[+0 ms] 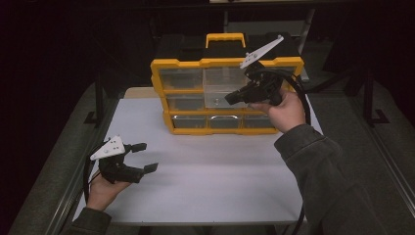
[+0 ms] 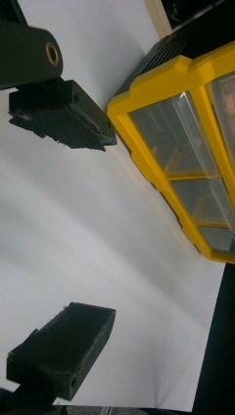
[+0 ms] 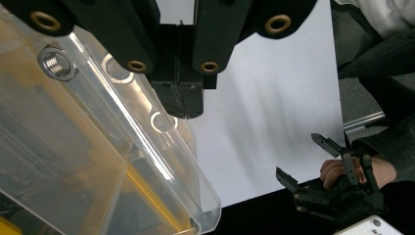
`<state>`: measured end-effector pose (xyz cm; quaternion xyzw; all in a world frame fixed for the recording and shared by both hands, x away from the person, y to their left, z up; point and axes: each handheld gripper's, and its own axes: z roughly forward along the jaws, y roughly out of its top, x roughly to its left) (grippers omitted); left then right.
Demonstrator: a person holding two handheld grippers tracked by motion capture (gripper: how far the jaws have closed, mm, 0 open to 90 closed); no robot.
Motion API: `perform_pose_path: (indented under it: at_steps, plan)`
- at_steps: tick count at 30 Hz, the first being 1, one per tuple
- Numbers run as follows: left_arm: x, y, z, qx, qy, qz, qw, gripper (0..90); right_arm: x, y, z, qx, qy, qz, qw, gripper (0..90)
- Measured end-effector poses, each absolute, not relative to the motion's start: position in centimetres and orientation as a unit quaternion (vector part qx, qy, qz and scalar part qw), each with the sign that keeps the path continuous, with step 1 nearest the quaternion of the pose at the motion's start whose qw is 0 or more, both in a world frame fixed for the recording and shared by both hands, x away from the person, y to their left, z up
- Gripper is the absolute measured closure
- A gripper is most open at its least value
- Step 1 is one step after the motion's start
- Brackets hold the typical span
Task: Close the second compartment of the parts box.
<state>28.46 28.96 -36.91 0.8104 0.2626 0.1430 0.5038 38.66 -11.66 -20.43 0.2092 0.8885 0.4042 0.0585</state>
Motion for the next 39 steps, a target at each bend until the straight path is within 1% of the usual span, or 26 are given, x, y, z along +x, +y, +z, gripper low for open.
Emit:
perform_pose_path:
  at_steps: [39]
  plan:
    - [28.4,29.1,-36.9,0.809,0.266,0.142,0.504,17.0,42.6,-10.5,-19.4,0.239,0.890,0.382,0.071,88.8]
